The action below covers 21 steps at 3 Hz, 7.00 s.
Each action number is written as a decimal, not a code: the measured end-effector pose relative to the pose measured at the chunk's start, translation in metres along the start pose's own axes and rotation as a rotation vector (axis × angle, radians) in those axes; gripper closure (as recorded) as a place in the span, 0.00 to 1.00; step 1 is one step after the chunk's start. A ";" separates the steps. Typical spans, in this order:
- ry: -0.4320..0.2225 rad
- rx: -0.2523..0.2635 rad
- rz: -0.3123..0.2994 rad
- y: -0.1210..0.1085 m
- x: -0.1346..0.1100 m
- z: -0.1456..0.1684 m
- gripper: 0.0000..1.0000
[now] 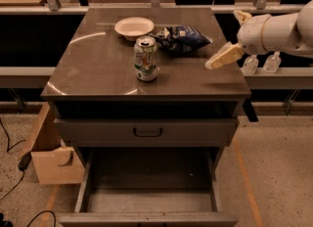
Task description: Place blue chip bag into middle drawer
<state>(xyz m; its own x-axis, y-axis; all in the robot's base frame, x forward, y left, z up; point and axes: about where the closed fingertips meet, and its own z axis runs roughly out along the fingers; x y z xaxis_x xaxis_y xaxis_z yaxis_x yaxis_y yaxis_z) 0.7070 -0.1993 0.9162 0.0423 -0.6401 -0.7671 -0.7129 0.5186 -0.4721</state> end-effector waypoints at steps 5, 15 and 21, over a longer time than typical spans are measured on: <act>-0.114 -0.104 -0.044 -0.002 -0.028 0.100 0.71; 0.061 -0.131 -0.053 0.062 -0.064 -0.137 1.00; -0.003 -0.279 0.167 0.277 -0.016 -0.115 1.00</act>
Offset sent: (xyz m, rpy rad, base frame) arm 0.1134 0.0307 0.0051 0.0972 -0.0942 -0.0648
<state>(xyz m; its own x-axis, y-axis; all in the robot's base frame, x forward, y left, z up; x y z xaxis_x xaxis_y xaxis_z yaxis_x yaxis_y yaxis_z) 0.4285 -0.1106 0.8482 -0.0900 -0.5570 -0.8256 -0.8742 0.4413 -0.2025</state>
